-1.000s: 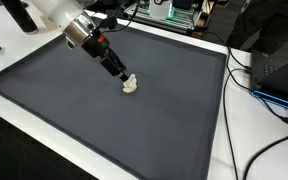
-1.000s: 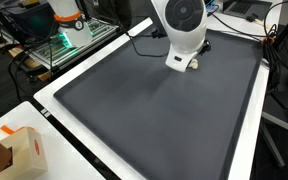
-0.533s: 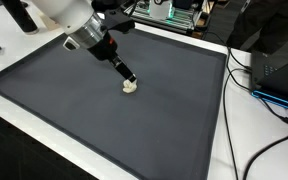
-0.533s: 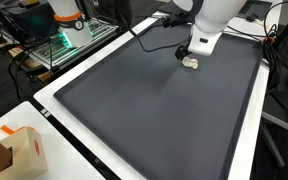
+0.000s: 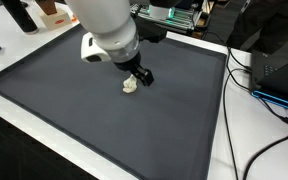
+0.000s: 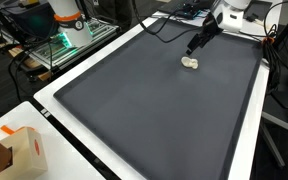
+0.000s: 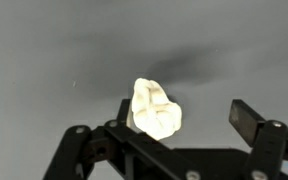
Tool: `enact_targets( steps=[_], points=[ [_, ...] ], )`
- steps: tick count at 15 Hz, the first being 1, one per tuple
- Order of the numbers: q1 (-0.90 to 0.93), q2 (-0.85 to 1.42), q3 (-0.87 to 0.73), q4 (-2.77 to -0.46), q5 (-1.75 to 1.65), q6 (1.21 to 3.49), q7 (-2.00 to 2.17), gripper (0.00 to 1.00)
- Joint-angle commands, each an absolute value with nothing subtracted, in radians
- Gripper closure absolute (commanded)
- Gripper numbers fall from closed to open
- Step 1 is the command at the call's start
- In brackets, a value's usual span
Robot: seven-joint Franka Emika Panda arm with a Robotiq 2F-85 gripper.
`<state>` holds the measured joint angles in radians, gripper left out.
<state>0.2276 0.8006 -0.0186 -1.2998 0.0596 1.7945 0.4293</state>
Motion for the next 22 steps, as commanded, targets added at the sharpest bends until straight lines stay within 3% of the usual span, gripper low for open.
enact_targets(
  steps=[1, 14, 22],
  points=[
    [0.305, 0.884, -0.04, -1.168, -0.09, 1.726, 0.436, 0.0],
    [0.509, 0.93, -0.11, -1.196, -0.601, 1.797, 0.357, 0.0],
    [0.506, 0.929, -0.077, -1.208, -0.607, 1.753, 0.201, 0.0]
  ],
)
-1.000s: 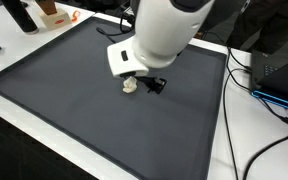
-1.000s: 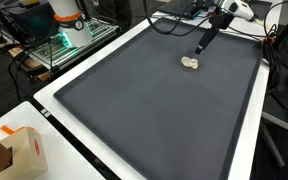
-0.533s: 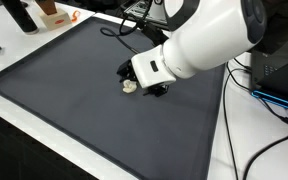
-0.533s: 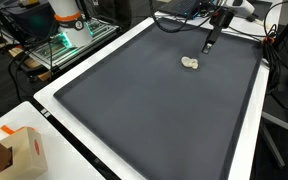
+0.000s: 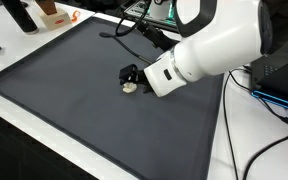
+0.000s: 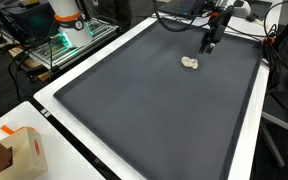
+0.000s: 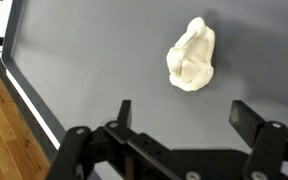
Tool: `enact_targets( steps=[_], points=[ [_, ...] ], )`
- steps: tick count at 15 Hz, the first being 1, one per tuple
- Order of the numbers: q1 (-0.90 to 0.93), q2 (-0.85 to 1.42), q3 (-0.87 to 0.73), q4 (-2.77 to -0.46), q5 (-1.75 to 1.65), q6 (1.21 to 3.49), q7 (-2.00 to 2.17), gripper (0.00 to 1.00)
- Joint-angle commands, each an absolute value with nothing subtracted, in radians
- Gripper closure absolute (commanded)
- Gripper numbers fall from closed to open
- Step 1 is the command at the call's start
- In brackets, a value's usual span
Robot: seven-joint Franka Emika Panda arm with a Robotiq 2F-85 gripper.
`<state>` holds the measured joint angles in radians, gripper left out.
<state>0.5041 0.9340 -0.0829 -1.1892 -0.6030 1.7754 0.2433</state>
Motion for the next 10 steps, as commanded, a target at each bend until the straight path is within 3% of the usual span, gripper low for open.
enact_targets(
  steps=[1, 10],
  points=[
    [0.506, 0.929, -0.077, -1.21, -0.607, 1.752, 0.192, 0.0],
    [0.497, 0.957, -0.059, -1.22, -0.598, 1.755, 0.308, 0.0]
  ],
)
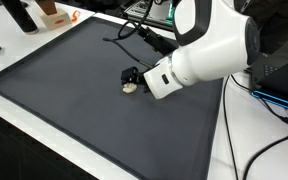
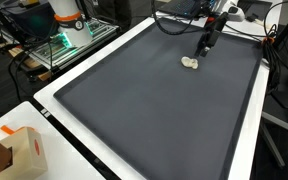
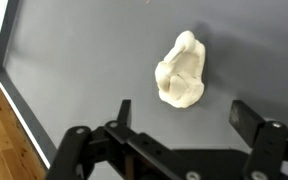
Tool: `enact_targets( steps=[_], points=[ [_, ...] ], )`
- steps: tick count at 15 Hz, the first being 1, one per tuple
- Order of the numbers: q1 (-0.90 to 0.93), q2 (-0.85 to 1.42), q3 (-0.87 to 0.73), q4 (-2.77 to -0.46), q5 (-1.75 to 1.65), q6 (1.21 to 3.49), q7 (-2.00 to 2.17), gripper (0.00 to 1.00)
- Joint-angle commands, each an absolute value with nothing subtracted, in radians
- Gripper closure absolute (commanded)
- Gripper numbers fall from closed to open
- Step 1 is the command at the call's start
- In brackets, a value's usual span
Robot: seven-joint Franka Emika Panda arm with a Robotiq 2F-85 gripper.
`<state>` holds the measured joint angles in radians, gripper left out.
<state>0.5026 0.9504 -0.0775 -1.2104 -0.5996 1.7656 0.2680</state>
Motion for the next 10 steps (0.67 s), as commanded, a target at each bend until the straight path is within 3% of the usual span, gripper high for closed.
enact_targets(
  steps=[1, 10],
  points=[
    [0.498, 0.958, -0.058, -1.22, -0.598, 1.751, 0.315, 0.0],
    [0.485, 0.956, -0.047, -1.205, -0.515, 1.692, 0.492, 0.0]
  ],
)
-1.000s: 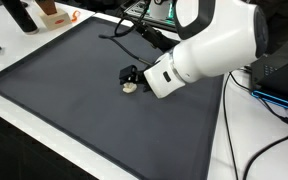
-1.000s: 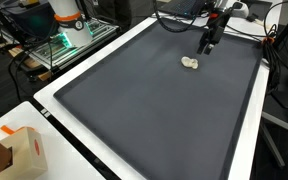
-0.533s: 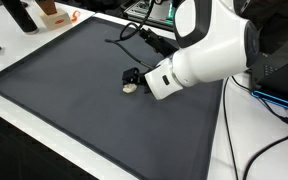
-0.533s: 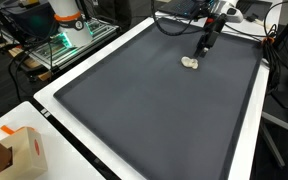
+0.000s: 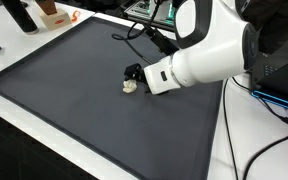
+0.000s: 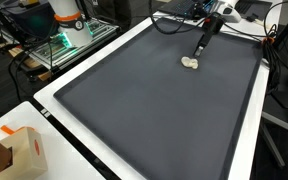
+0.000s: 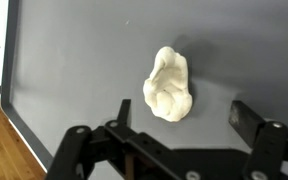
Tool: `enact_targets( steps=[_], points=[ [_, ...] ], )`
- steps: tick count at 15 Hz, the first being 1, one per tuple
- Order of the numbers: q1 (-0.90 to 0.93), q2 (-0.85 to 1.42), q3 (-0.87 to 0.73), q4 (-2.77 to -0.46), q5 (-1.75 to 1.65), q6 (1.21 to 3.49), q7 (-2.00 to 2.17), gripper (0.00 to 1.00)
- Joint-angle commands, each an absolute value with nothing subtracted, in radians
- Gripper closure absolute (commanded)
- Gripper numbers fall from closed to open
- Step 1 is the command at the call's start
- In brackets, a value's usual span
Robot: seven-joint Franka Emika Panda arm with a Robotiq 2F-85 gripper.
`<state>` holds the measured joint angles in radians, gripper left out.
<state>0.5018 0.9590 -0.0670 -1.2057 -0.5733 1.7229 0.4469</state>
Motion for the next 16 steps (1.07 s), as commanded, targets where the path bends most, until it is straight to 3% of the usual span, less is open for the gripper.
enact_targets(
  steps=[1, 16],
  points=[
    [0.481, 0.953, -0.046, -1.203, -0.495, 1.688, 0.5, 0.0],
    [0.392, 0.814, -0.04, -1.276, -0.28, 1.785, 0.531, 0.0]
  ],
)
